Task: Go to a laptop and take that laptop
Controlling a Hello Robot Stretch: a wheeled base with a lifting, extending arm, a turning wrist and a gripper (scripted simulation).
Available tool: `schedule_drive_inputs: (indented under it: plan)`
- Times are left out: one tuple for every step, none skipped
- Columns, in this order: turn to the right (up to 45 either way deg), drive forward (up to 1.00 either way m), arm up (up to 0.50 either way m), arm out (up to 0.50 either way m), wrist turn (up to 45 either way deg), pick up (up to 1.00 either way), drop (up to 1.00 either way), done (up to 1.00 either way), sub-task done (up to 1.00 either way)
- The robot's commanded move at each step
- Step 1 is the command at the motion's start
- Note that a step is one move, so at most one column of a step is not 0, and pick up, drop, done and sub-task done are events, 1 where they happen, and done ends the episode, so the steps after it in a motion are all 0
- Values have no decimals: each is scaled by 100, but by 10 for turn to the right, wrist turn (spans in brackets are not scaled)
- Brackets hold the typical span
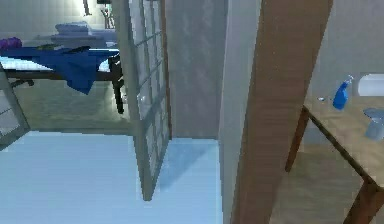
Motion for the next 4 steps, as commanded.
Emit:
schedule_drive_inputs:
  plan:
    - [-390, 0, 0, 0, 0, 0, 0, 0, 0]
    - [0, 100, 0, 0, 0, 0, 0, 0, 0]
    - [-120, 0, 0, 0, 0, 0, 0, 0, 0]
    - [0, 5, 0, 0, 0, 0, 0, 0, 0]
